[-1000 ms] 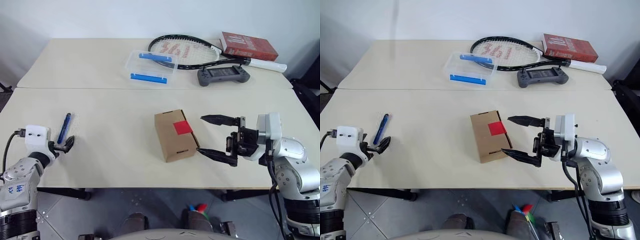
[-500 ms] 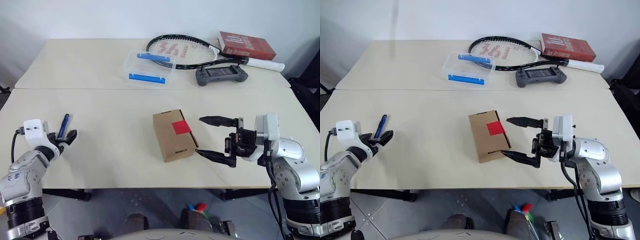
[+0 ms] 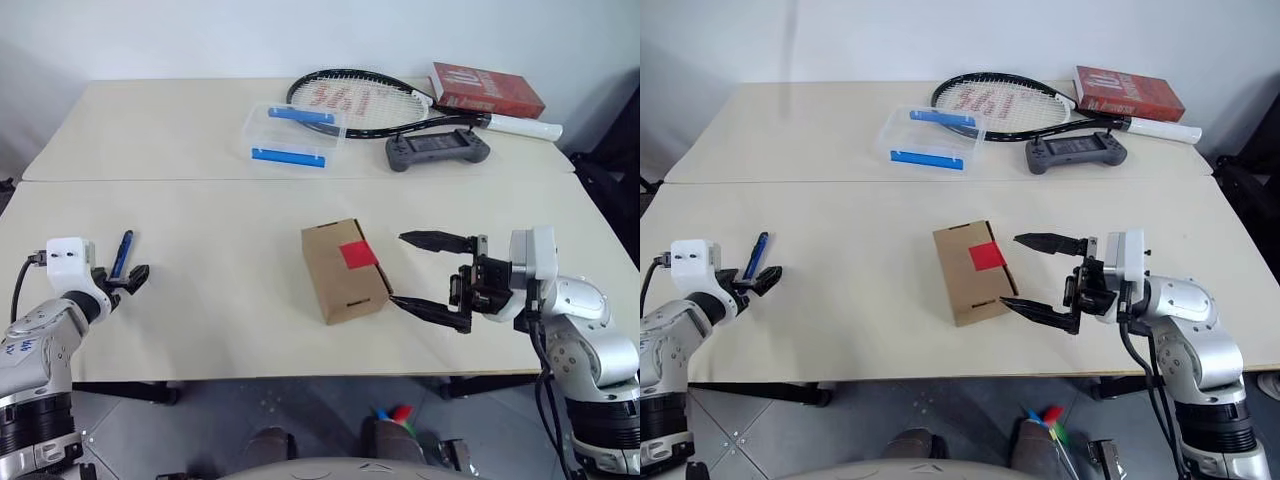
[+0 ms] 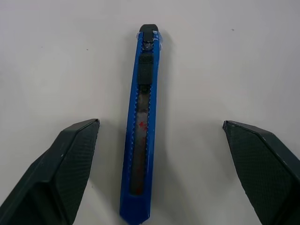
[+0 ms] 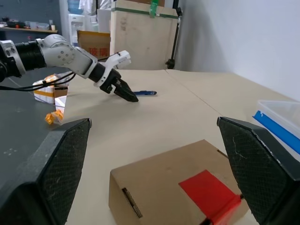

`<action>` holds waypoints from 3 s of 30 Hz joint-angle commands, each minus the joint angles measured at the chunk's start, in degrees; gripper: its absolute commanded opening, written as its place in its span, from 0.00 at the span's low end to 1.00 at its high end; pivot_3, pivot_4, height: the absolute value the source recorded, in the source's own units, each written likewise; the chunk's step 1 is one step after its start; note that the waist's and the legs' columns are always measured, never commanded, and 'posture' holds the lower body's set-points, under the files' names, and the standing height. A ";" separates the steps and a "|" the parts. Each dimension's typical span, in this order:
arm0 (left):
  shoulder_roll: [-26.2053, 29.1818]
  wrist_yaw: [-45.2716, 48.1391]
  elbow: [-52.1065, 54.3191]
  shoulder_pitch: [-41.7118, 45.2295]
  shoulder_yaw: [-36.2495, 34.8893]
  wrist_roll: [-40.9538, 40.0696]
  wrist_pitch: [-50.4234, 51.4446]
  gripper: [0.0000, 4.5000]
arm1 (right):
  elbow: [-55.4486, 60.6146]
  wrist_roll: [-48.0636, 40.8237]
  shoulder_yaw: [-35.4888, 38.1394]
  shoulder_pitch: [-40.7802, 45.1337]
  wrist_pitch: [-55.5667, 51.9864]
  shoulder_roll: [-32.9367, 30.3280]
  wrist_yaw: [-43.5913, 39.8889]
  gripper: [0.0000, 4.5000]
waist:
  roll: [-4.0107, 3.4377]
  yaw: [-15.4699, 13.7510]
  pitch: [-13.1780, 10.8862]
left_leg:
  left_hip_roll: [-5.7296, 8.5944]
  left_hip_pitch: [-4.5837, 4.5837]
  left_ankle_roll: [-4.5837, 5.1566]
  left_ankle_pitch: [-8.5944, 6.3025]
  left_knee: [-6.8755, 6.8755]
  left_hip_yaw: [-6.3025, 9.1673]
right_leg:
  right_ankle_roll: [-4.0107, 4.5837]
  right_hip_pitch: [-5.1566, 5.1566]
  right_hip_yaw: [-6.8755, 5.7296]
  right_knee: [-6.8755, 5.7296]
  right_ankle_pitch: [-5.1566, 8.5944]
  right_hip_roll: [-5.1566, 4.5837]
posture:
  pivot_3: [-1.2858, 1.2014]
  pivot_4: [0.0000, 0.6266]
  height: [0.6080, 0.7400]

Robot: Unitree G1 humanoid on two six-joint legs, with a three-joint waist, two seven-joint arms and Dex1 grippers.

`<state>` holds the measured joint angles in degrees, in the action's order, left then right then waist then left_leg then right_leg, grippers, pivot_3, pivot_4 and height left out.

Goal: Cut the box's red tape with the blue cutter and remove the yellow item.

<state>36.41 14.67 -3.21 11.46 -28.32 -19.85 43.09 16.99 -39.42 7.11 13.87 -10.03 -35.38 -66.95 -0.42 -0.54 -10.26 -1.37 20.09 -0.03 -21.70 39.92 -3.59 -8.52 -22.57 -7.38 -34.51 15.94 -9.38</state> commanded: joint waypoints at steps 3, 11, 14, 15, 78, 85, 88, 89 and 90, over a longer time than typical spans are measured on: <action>-1.72 -0.26 -1.62 -4.05 1.32 0.73 2.60 0.74 | 2.60 -0.27 0.57 -0.76 1.16 0.31 0.39 1.00 | -0.04 0.39 0.02 | 0.00 -0.01 0.00 0.00 -0.01 0.00 | 0.00 0.00 0.00 0.00 0.00 0.00 | 0.52 0.24 1.00; -2.83 -0.21 -2.37 -4.83 1.71 1.10 1.44 0.25 | 2.57 -0.04 0.49 -0.48 1.25 0.25 0.48 1.00 | -0.32 0.59 0.19 | -0.04 -0.38 0.01 -0.01 -0.12 -0.17 | 0.00 0.12 0.23 -0.07 0.00 0.00 | 0.52 0.24 1.00; -2.87 -0.12 -2.29 -4.75 1.77 1.03 1.10 0.09 | 2.44 0.01 0.40 -0.16 1.13 0.24 0.54 1.00 | -0.33 0.57 0.20 | -0.04 -0.69 0.02 -0.02 -0.32 -0.16 | 0.00 0.15 0.49 -0.08 0.00 0.00 | 0.52 0.24 1.00; -2.96 -0.16 -2.32 -4.76 1.82 1.13 0.77 0.09 | 2.33 0.00 0.41 -0.03 1.10 0.26 0.55 1.00 | -0.34 0.57 0.20 | -0.04 -0.76 0.02 -0.02 -0.36 -0.19 | 0.00 0.15 0.54 -0.09 0.00 0.00 | 0.52 0.24 1.00; 4.10 42.78 34.35 10.71 56.68 17.44 -2.60 0.09 | 20.49 10.96 -19.69 -9.65 -29.40 -10.43 22.96 0.00 | 0.25 -2.45 -0.24 | -0.22 0.27 0.17 -0.29 0.18 -0.19 | 0.03 0.03 -0.17 0.65 -0.01 0.28 | 0.52 0.24 1.00; 3.91 42.50 35.04 10.93 57.45 17.66 -1.31 0.09 | 18.43 13.51 -23.23 -8.37 -29.59 -7.20 23.54 0.00 | 0.25 -2.43 -0.23 | -0.22 0.26 0.17 -0.29 0.21 -0.20 | 0.03 0.04 -0.16 0.63 -0.01 0.28 | 0.52 0.24 1.00; 3.80 42.52 35.13 11.25 57.69 17.58 -1.25 0.09 | 17.74 14.21 -24.24 -7.66 -29.96 -5.72 23.84 0.00 | 0.26 -2.45 -0.22 | -0.22 0.26 0.17 -0.29 0.24 -0.20 | 0.03 0.06 -0.15 0.62 -0.01 0.28 | 0.52 0.24 1.00; 3.80 42.58 35.11 11.35 57.76 17.58 -1.29 0.09 | 17.39 14.41 -24.53 -7.28 -29.91 -5.08 23.94 0.00 | 0.26 -2.44 -0.21 | -0.22 0.26 0.17 -0.29 0.24 -0.20 | 0.03 0.06 -0.15 0.62 -0.01 0.28 | 0.52 0.24 1.00; 3.90 42.67 35.14 11.41 57.80 17.60 -1.38 0.09 | 17.00 14.41 -24.77 -6.84 -30.00 -4.45 23.95 0.00 | 0.27 -2.44 -0.21 | -0.22 0.25 0.17 -0.29 0.24 -0.20 | 0.03 0.06 -0.15 0.61 -0.01 0.28 | 0.52 0.24 1.00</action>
<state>40.53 57.11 31.14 23.27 27.24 -2.17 41.30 34.25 -25.57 -16.70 6.65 -39.76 -40.59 -43.25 -0.15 -2.99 -10.47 -1.59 20.35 0.14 -21.99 40.15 -3.79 -8.49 -22.51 -7.53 -33.90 15.94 -9.10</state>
